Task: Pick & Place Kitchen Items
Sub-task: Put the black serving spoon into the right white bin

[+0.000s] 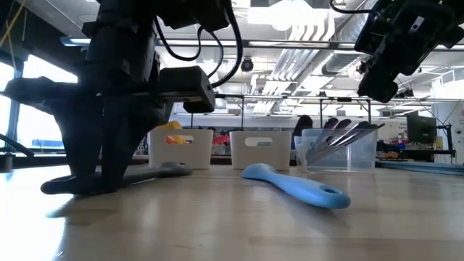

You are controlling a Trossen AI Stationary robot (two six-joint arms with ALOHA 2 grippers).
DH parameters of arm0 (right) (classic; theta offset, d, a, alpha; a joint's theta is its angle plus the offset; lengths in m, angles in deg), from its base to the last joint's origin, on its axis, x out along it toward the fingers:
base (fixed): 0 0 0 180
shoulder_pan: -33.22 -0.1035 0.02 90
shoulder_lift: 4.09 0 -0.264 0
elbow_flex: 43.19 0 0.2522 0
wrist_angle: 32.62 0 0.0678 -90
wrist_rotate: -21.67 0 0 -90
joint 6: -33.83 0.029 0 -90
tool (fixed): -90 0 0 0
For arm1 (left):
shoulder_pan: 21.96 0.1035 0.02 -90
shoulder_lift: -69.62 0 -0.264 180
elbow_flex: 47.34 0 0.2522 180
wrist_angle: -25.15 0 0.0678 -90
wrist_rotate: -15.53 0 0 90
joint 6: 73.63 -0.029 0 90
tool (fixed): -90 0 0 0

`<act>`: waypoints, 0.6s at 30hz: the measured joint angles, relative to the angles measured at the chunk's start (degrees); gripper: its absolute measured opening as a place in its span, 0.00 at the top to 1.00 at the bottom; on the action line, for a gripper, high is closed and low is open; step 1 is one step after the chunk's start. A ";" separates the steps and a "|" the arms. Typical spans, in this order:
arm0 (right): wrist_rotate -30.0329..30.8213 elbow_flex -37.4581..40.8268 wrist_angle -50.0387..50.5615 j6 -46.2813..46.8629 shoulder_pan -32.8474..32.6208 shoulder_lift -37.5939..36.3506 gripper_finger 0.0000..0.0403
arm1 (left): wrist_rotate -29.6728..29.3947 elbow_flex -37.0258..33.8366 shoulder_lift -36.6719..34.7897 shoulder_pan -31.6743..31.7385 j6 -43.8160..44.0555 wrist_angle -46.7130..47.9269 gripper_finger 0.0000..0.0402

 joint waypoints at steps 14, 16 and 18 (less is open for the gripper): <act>3.25 0.00 -0.94 0.02 -5.02 0.00 0.59 | -2.05 11.73 1.11 -0.07 -7.07 11.99 0.79; 3.55 0.00 -1.06 0.05 -5.73 -0.01 0.59 | -2.12 12.54 1.13 -0.04 -7.68 13.17 0.79; 4.29 0.00 -1.05 0.31 -6.50 -0.01 0.59 | -1.95 12.63 1.06 -0.02 -7.71 13.72 0.79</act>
